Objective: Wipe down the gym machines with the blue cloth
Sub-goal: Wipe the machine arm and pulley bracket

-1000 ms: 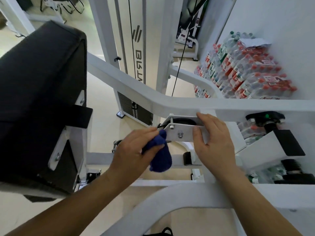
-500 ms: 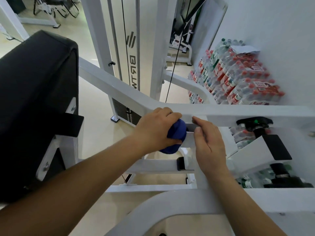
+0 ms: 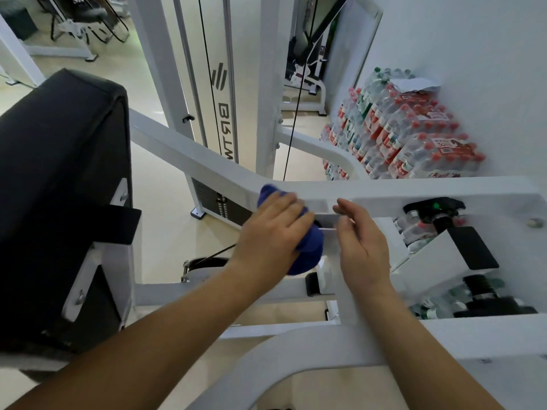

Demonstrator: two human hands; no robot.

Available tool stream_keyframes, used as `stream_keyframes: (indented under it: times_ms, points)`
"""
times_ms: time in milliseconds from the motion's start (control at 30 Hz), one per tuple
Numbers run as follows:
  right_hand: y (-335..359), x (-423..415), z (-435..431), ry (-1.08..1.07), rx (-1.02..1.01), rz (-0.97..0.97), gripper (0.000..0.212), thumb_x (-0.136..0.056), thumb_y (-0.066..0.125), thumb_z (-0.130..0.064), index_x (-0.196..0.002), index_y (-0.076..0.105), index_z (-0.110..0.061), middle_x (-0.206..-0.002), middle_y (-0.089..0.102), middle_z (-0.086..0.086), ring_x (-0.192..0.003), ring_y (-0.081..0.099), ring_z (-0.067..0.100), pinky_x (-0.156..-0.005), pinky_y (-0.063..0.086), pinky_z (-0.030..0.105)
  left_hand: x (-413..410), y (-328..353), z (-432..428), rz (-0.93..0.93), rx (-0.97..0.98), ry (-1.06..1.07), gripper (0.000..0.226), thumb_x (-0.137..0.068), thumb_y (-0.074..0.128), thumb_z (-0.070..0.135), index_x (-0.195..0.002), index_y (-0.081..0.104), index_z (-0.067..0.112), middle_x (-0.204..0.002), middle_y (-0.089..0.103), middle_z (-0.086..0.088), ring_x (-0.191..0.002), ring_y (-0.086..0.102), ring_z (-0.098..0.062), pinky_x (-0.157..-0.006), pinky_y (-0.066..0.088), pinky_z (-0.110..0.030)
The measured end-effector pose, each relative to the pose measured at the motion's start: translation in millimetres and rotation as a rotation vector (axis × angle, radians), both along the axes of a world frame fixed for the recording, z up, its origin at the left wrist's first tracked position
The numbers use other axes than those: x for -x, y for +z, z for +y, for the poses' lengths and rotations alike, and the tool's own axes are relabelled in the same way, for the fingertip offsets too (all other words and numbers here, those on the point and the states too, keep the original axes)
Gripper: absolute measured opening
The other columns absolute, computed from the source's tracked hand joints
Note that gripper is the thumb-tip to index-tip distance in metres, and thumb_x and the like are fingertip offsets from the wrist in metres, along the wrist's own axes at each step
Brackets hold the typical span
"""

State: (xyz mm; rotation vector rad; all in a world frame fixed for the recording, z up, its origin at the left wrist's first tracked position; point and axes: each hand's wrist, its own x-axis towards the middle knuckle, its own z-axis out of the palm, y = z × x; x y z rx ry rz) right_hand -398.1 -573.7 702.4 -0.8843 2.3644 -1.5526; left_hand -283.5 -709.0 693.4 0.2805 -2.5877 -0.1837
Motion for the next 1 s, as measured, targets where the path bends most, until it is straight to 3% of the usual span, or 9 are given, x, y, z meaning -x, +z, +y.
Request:
stream_keyframes:
  times_ms: [133, 233, 300, 400, 600, 700, 767, 900, 1000]
  points:
    - [5.2, -3.0, 9.7, -0.019, 0.143, -0.226, 0.033, -0.101, 0.047, -0.033, -0.129, 0.063, -0.025, -0.124, 0.067, -0.007, -0.119, 0.062, 0.009, -0.104, 0.052, 0.035, 24.3, 15.2, 32.9, 0.055, -0.089, -0.106, 0.048, -0.079, 0.083, 0.013, -0.125, 0.068, 0.016, -0.123, 0.073, -0.002, -0.118, 0.066, -0.021, -0.111, 0.047, -0.039]
    - [26.6, -17.0, 33.2, -0.107, 0.105, 0.038, 0.018, -0.104, 0.055, -0.021, -0.118, 0.064, -0.025, -0.115, 0.064, -0.005, -0.104, 0.061, 0.002, -0.086, 0.053, 0.02, -1.0, 8.7, 41.9, 0.18, -0.34, -0.071, 0.039, -0.084, 0.08, 0.019, -0.12, 0.065, 0.016, -0.12, 0.071, 0.0, -0.114, 0.064, -0.018, -0.104, 0.051, -0.042]
    - [42.3, -29.2, 43.6, -0.053, 0.084, 0.079, 0.016, -0.101, 0.062, -0.018, -0.112, 0.067, -0.027, -0.105, 0.064, -0.005, -0.086, 0.064, 0.005, -0.068, 0.052, 0.016, -11.0, 10.4, 44.1, 0.245, -0.263, 0.021, 0.03, -0.087, 0.072, 0.028, -0.114, 0.069, 0.018, -0.122, 0.069, -0.002, -0.113, 0.061, -0.021, -0.1, 0.05, -0.044]
    - [44.1, -43.5, 40.3, 0.048, 0.096, -0.3, 0.015, -0.098, 0.068, -0.026, -0.112, 0.068, -0.031, -0.099, 0.069, -0.008, -0.07, 0.073, 0.018, -0.055, 0.058, 0.026, 1.2, 18.5, 46.2, 0.165, -0.129, 0.174, 0.029, -0.084, 0.074, 0.033, -0.112, 0.073, 0.026, -0.111, 0.064, -0.001, -0.099, 0.057, -0.023, -0.079, 0.052, -0.044]
    - [33.2, -25.9, 49.0, -0.211, 0.138, -0.374, 0.01, -0.094, 0.073, -0.022, -0.103, 0.069, -0.02, -0.1, 0.073, 0.004, -0.079, 0.075, 0.024, -0.063, 0.064, 0.041, -6.0, 20.2, 60.8, 0.017, -0.837, -0.14, 0.061, -0.087, 0.075, 0.019, -0.143, 0.053, 0.029, -0.132, 0.06, 0.014, -0.119, 0.058, -0.003, -0.097, 0.056, -0.029]
    - [26.0, -11.1, 55.1, -0.36, 0.106, -0.205, 0.009, -0.096, 0.069, -0.028, -0.103, 0.063, -0.025, -0.1, 0.07, -0.005, -0.09, 0.071, 0.016, -0.078, 0.063, 0.043, -22.2, 19.8, 45.3, 0.122, -0.685, -0.087, 0.048, -0.086, 0.079, 0.024, -0.131, 0.064, 0.024, -0.124, 0.061, 0.015, -0.109, 0.06, -0.003, -0.084, 0.056, -0.018]
    - [25.9, -13.2, 46.4, -0.386, 0.102, -0.152, 0.012, -0.098, 0.067, -0.028, -0.106, 0.059, -0.024, -0.101, 0.065, -0.011, -0.092, 0.066, 0.001, -0.083, 0.059, 0.028, -30.9, 13.2, 31.5, 0.172, -0.623, 0.111, 0.034, -0.087, 0.079, 0.025, -0.118, 0.065, 0.027, -0.111, 0.058, 0.016, -0.094, 0.059, 0.0, -0.074, 0.051, -0.014]
    - [24.7, -48.3, 6.7, -0.334, 0.1, -0.153, 0.038, -0.089, 0.078, -0.034, -0.111, 0.048, -0.027, -0.115, 0.047, -0.013, -0.099, 0.058, 0.003, -0.075, 0.05, 0.009, -35.1, -4.2, 14.7, 0.158, -0.882, 0.35, 0.038, -0.085, 0.08, 0.02, -0.104, 0.05, 0.034, -0.101, 0.058, 0.011, -0.082, 0.062, -0.003, -0.068, 0.055, -0.018]
    - [8.1, -77.5, -13.4, -0.182, -0.021, -0.049, 0.039, -0.082, 0.081, -0.013, -0.102, 0.05, -0.023, -0.113, 0.041, -0.007, -0.098, 0.05, -0.001, -0.078, 0.045, 0.01, -33.8, -13.1, 10.7, 0.201, -1.011, 0.367, 0.039, -0.083, 0.079, 0.015, -0.103, 0.051, 0.034, -0.098, 0.06, 0.01, -0.08, 0.062, -0.004, -0.066, 0.055, -0.02]
